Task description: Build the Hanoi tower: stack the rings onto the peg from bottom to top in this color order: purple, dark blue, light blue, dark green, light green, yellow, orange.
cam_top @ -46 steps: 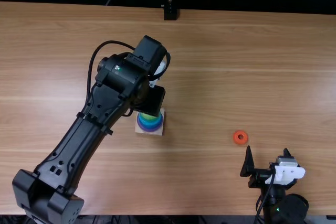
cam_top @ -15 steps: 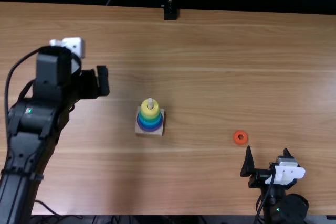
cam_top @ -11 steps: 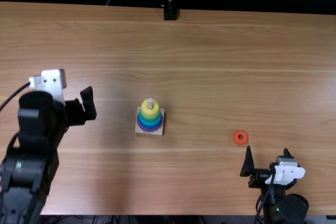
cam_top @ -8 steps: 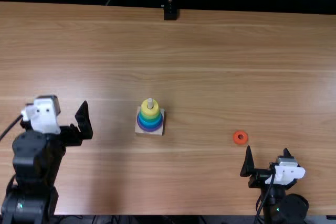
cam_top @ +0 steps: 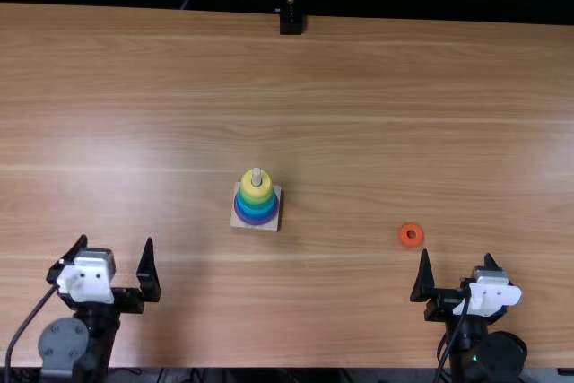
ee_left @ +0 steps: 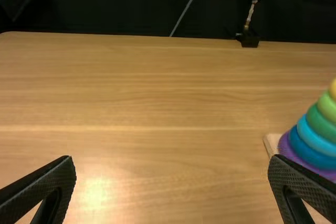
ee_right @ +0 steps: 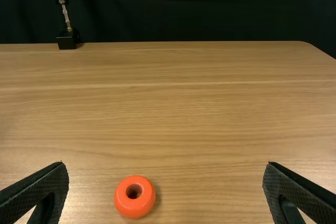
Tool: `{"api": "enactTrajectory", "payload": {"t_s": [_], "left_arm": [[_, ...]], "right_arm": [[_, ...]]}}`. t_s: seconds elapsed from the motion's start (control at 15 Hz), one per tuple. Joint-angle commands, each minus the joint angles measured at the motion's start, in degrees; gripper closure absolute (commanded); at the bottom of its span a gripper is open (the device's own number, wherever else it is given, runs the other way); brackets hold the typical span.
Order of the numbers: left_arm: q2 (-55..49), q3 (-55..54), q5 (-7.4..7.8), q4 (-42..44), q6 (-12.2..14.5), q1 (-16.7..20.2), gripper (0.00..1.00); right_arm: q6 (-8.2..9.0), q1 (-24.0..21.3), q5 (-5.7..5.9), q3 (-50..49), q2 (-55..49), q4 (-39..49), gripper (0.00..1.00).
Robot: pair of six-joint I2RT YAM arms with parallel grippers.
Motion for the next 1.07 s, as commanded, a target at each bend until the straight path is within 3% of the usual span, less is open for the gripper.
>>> {"api": "enactTrajectory", "payload": {"t_s": [0.0,0.2,0.67,1.0], "left_arm": [[-2.6,-2.7,0.21,0.1,0.8,0.7,0.00],[-7.5,-7.0,0.21,-1.1,0.8,0.6,0.00],[-9.7,-9.1,0.00,-13.4,1.3,1.6,0.00],[-9.7,-9.1,-0.43,-14.6,1.3,1.6,0.00]], "right_arm": [[0.18,-0.5,0.40,-3.8,-0.7,-4.1,0.00],[0.18,-0.5,0.40,-3.8,-0.7,-4.1,0.00],[0.18,-0.5,0.40,-3.9,-0.7,-4.2,0.00],[0.18,-0.5,0.40,-3.9,-0.7,-4.1,0.00]]}}
